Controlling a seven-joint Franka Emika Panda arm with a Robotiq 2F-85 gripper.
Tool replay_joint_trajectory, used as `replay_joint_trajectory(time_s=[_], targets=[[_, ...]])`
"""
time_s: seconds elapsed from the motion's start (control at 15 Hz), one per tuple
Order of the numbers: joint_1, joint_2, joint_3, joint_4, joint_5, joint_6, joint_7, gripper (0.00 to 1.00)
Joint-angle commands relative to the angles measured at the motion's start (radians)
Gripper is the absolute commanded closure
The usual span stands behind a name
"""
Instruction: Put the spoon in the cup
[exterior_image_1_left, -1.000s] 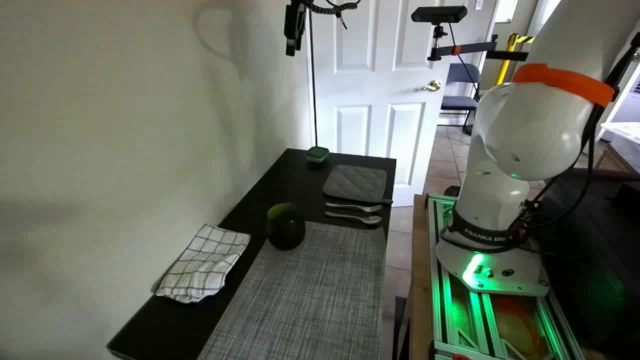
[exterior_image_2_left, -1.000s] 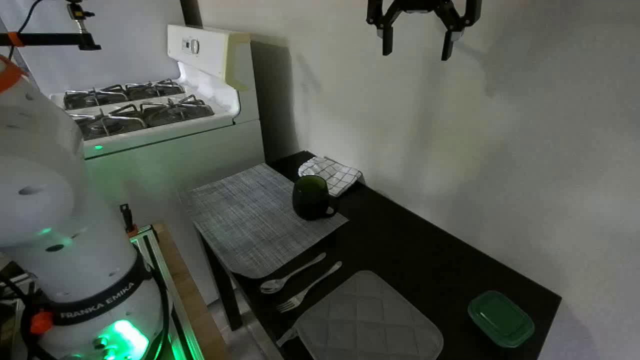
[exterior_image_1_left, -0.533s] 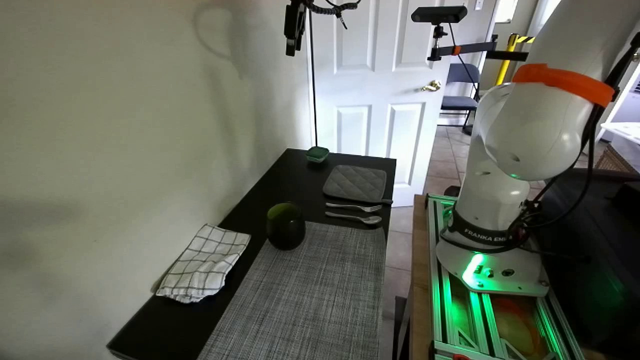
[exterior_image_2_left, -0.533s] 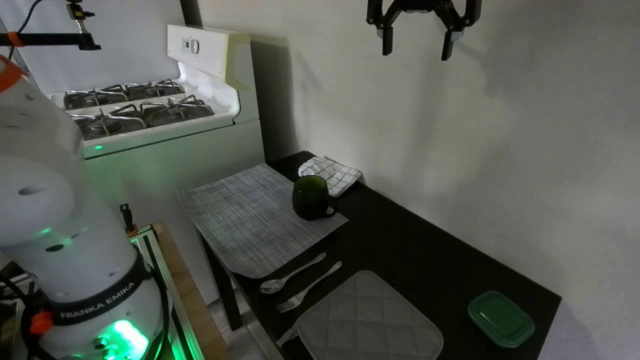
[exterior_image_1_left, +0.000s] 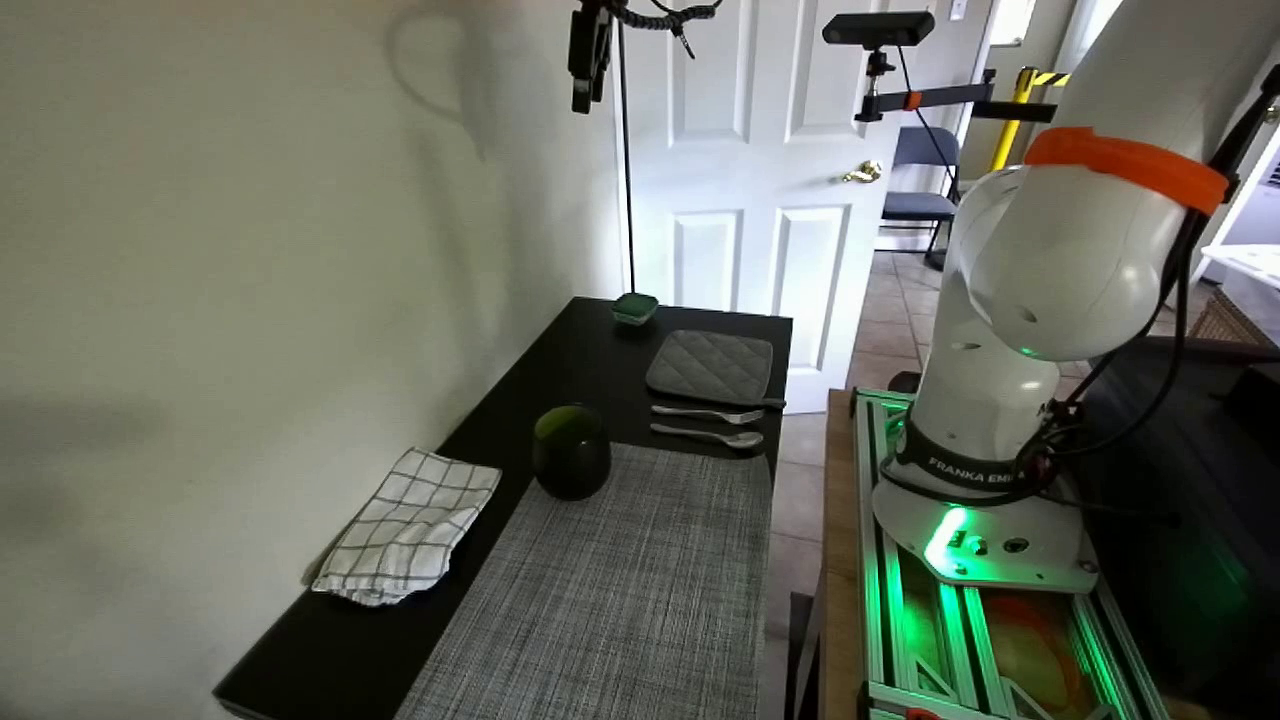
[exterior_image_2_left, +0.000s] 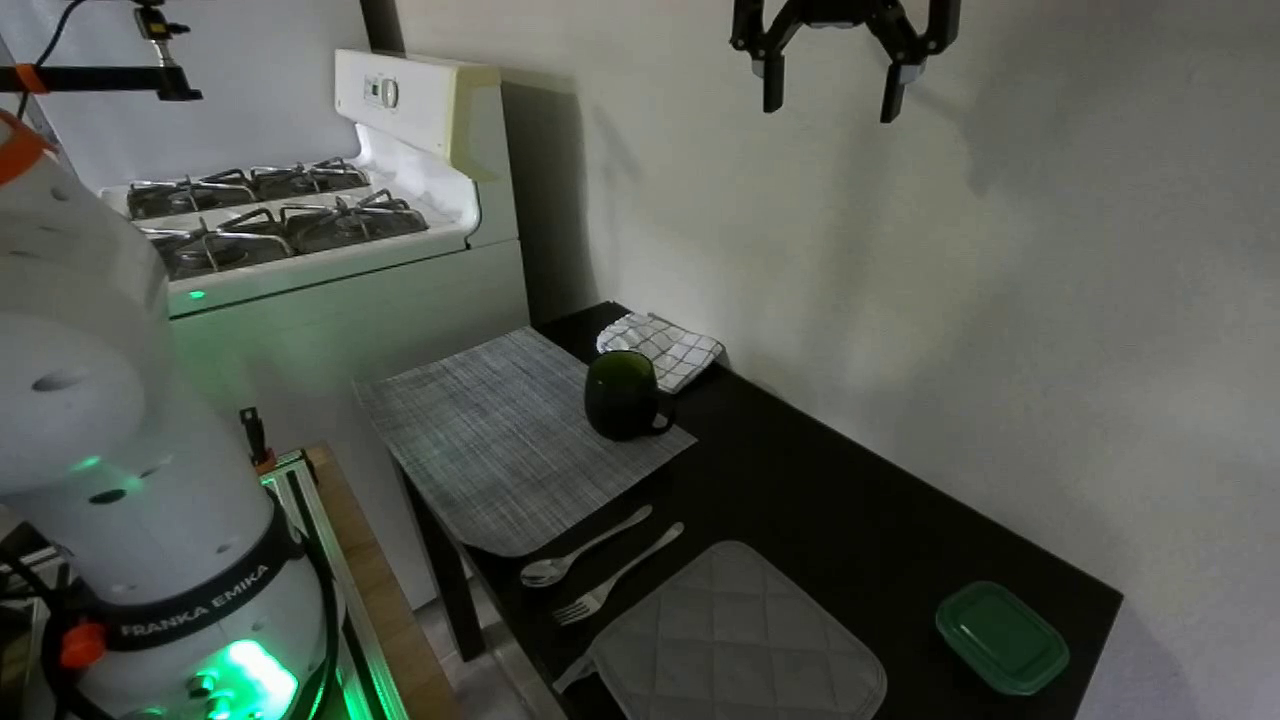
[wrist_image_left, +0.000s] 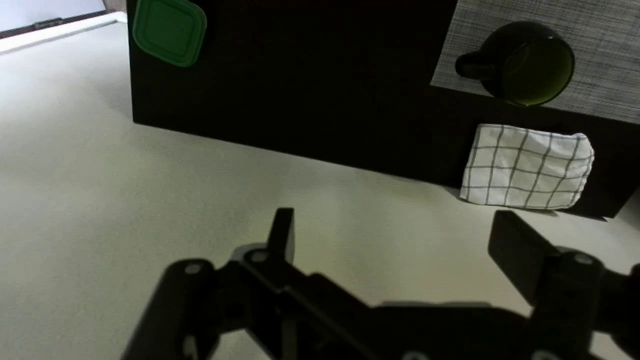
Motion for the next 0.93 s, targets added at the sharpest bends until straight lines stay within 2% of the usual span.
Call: replay_joint_trajectory(time_s=[0.0,0.33,0.6,0.8,0.87], targets=[[-0.038,-0.044,0.045,-0.086,-0.028,-0.020,0.052,0.00],[-0.071,-0.117,0.090,-0.270,-0.094,-0.099,0.170,0.00],[-0.094,-0.170,0.098,-0.439,-0.141,-0.093,0.240,0.00],[-0.104,-0.200,0.087,-0.579,-0.141,0.028,0.266,0.00],[-0.105,-0.209,0.084,-0.638,-0.139,0.120,0.270,0.00]])
